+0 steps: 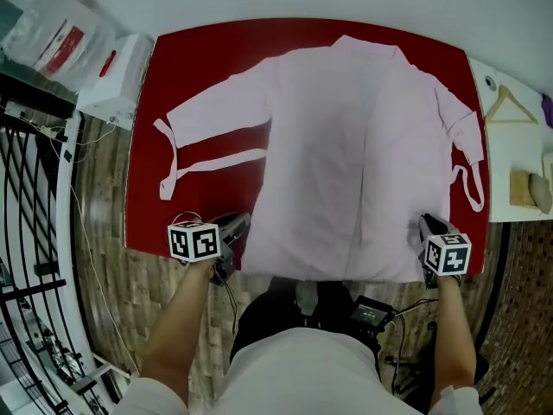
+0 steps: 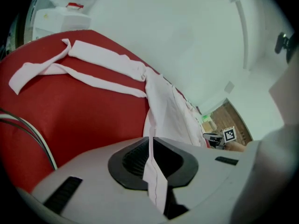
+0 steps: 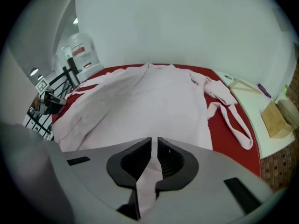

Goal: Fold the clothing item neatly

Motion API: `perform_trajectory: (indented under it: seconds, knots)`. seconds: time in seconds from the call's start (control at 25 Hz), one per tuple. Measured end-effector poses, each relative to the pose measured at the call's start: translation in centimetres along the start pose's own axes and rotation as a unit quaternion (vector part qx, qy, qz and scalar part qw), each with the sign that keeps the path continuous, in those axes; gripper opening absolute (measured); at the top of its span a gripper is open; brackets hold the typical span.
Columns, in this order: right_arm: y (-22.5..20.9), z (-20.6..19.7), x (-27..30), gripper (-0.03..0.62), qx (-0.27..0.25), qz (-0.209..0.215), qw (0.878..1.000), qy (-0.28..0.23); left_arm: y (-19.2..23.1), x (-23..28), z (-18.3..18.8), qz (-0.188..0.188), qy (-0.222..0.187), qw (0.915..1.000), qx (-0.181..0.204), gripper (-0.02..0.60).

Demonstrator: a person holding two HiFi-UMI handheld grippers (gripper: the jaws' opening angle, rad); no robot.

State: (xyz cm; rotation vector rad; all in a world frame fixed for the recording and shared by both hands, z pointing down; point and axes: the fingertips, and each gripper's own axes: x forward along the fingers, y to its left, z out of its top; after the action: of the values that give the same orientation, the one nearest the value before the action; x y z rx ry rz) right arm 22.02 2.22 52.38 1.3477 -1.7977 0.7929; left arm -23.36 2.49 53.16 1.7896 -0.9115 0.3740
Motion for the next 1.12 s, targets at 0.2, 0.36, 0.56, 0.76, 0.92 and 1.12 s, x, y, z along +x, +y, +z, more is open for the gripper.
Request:
perform_trajectory:
  seconds: [0.2, 0.36, 0.56, 0.76, 0.92, 1.12]
  knots:
    - [6.6, 7.2, 0.3, 0.021, -0.094, 0.035, 0.994, -0.052, 1.3, -3.5, 4.0, -0.001, -0.081, 0.9967, 0.005, 0.006]
    - [13.3, 12.8, 2.3, 0.021, -0.153, 0.072, 0.982, -0.082, 3.3, -5.4, 6.8, -0.005, -0.129, 0.9916, 0.01, 0.006]
    - [20.7, 17.1, 5.6, 0.021, -0.212, 0.1, 0.968, -0.085, 5.8, -6.8, 8.9, -0.016, -0.146, 0.9891, 0.006, 0.006]
    - [27.3, 21.0, 8.6, 0.021, -0.267, 0.12, 0.952, -0.091, 7.8, -7.5, 10.2, -0.025, -0.159, 0.987, -0.001, 0.006]
    - [33.1, 23.6, 10.8, 0.052, -0.311, 0.137, 0.935, -0.099, 8.5, -7.3, 10.9, -0.036, -0.163, 0.986, -0.004, 0.006]
    - [40.3, 25.5, 13.6, 0.091, -0.377, 0.157, 0.908, -0.099, 9.1, -7.7, 11.8, -0.043, -0.176, 0.9834, -0.009, 0.006]
